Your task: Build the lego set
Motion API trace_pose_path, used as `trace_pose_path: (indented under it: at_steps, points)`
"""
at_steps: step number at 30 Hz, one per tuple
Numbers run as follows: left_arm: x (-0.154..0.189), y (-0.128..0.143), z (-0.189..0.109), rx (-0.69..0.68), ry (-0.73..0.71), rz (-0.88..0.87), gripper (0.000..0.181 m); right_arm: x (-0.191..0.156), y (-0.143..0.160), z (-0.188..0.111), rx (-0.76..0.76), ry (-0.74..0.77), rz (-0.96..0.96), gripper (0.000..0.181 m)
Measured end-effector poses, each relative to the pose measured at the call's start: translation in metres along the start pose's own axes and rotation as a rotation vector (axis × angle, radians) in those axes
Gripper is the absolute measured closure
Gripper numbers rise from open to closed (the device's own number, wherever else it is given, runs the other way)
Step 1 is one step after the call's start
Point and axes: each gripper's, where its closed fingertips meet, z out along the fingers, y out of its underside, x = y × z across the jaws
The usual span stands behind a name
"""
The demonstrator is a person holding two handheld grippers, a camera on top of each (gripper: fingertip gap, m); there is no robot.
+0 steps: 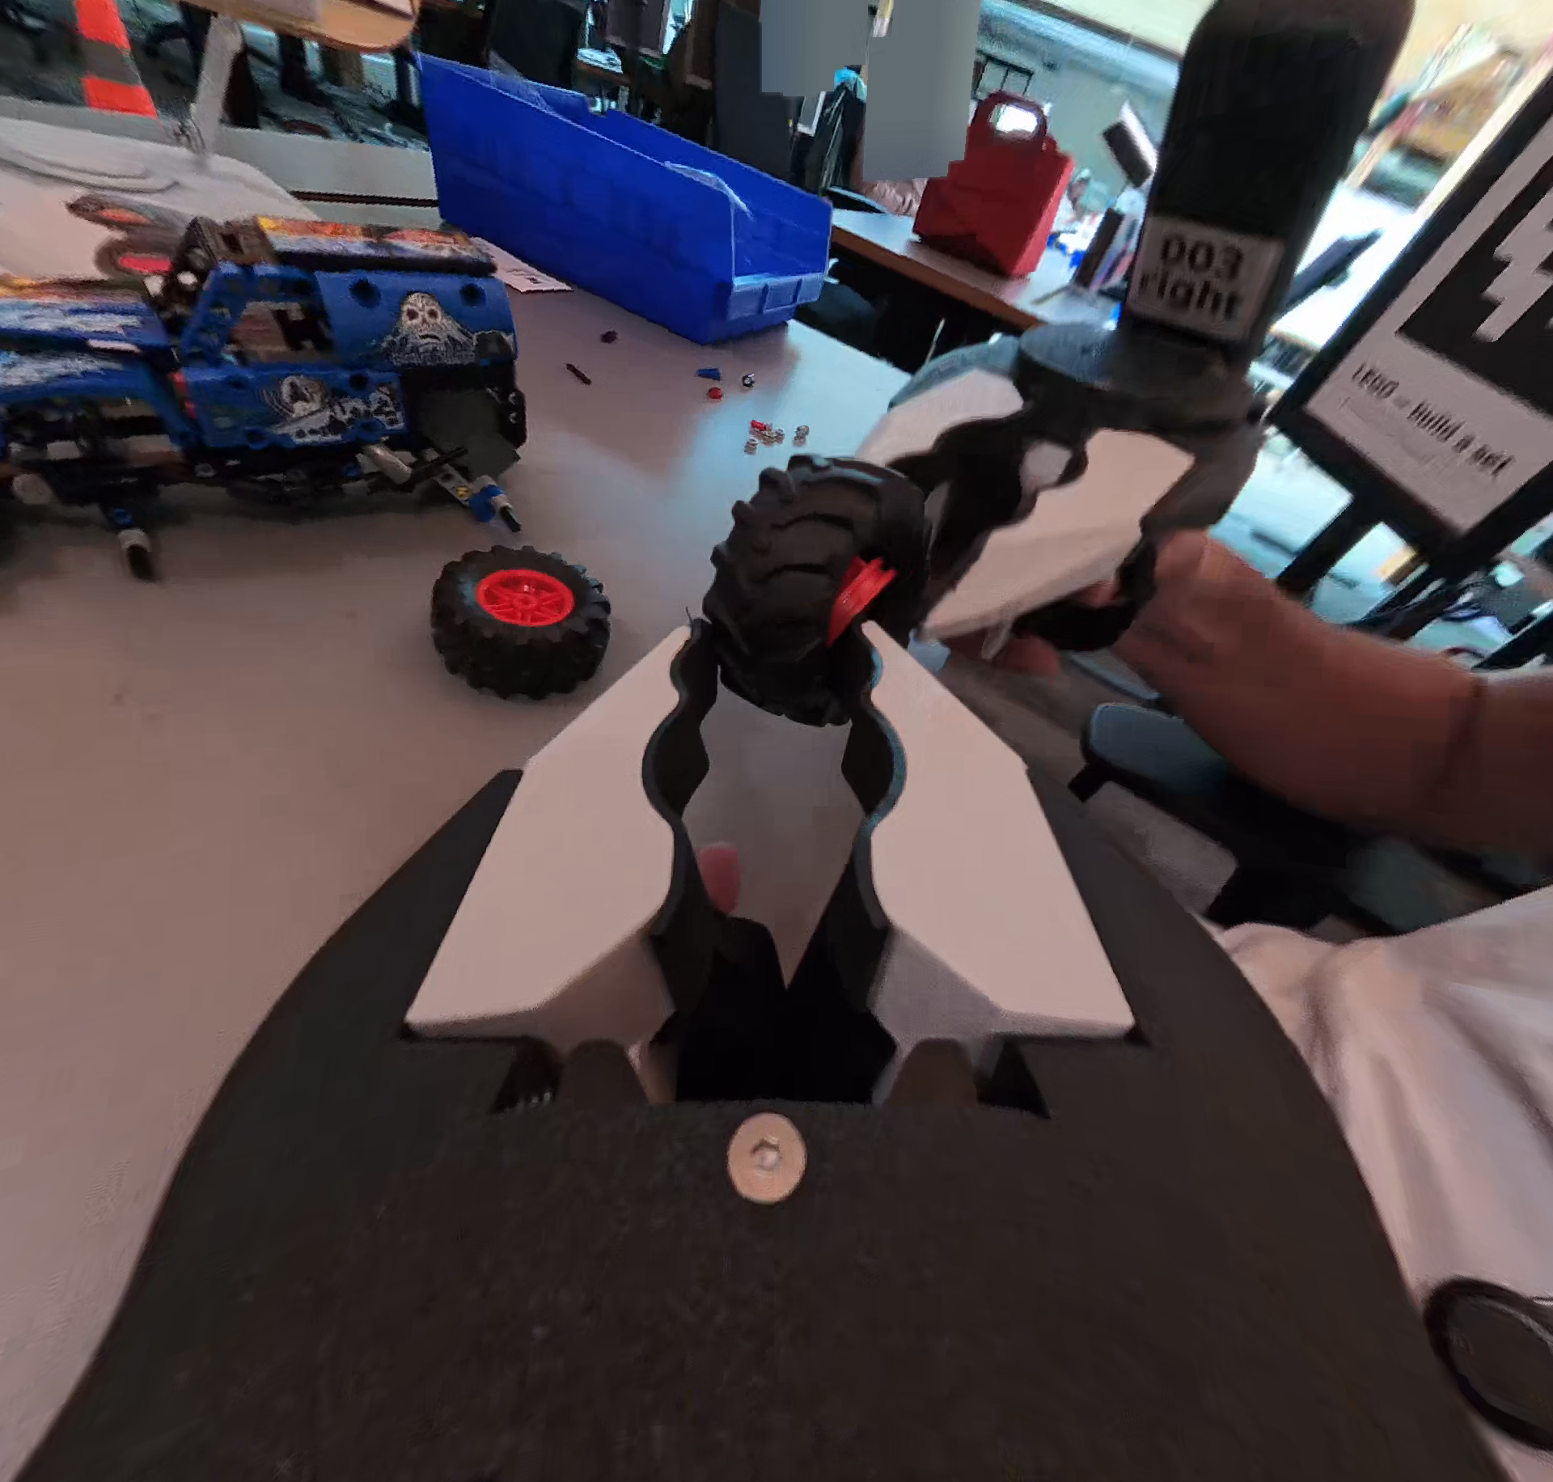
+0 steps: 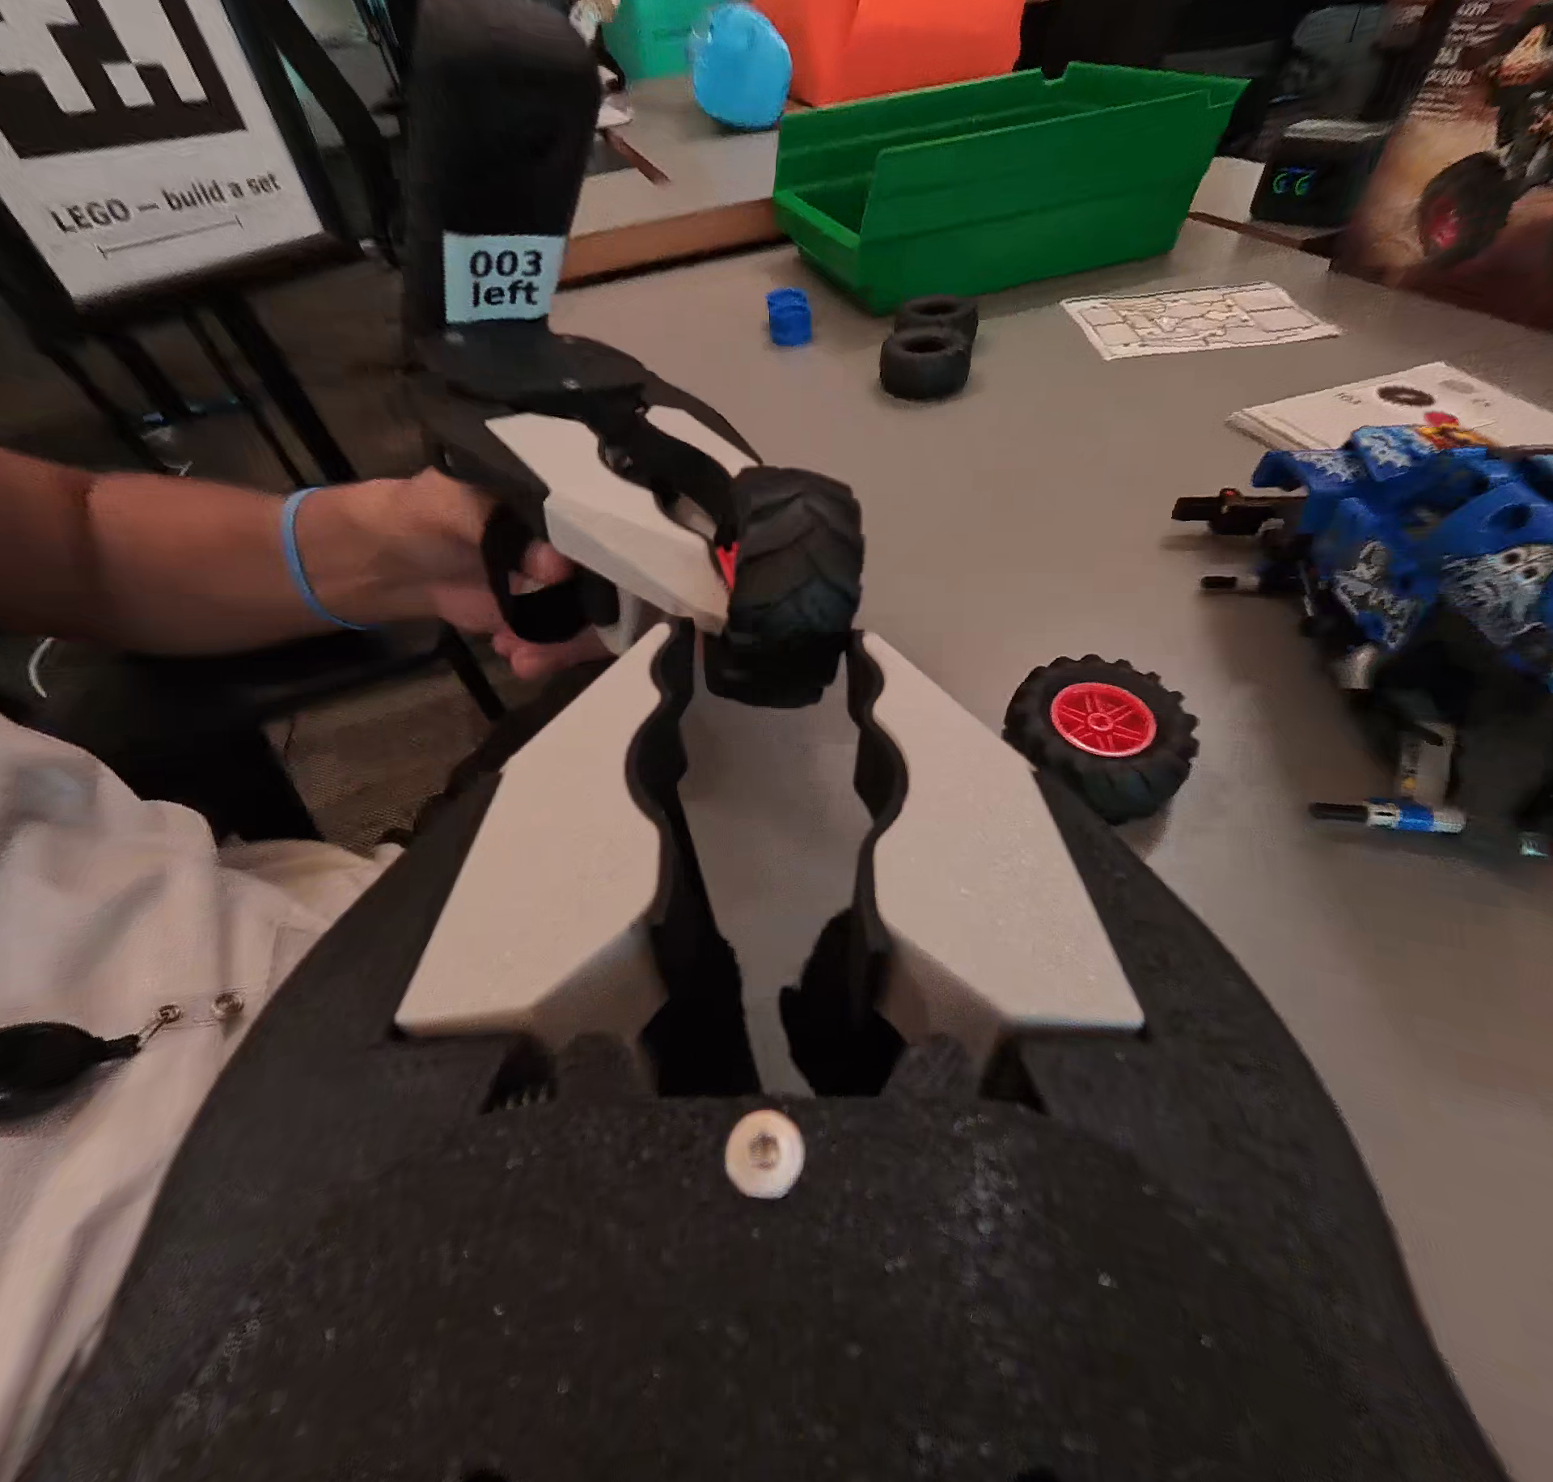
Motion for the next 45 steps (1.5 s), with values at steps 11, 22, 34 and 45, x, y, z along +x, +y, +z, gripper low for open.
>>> trace_pose_path:
  at_steps: [11,22,34,45]
  points:
    - [0.0,-0.003,-0.01,-0.025,-0.023,0.147,0.139,-0.018,0.017,0.018,-0.077,-0.111,0.119,0.153]
    - [0.0,-0.01,-0.014,0.01,-0.116,0.348,0.148,-0.008,0.002,0.011,0.041,-0.05,0.028,0.143]
    - [0.011,-0.013,-0.01,0.094,0.113,-0.026,0.154,-0.011,-0.013,-0.002,0.181,-0.256,0.333,0.154]
    - [0.028,-0.013,-0.01,0.106,0.343,-0.305,0.156,-0.026,-0.024,-0.013,0.245,-0.546,0.578,0.161]
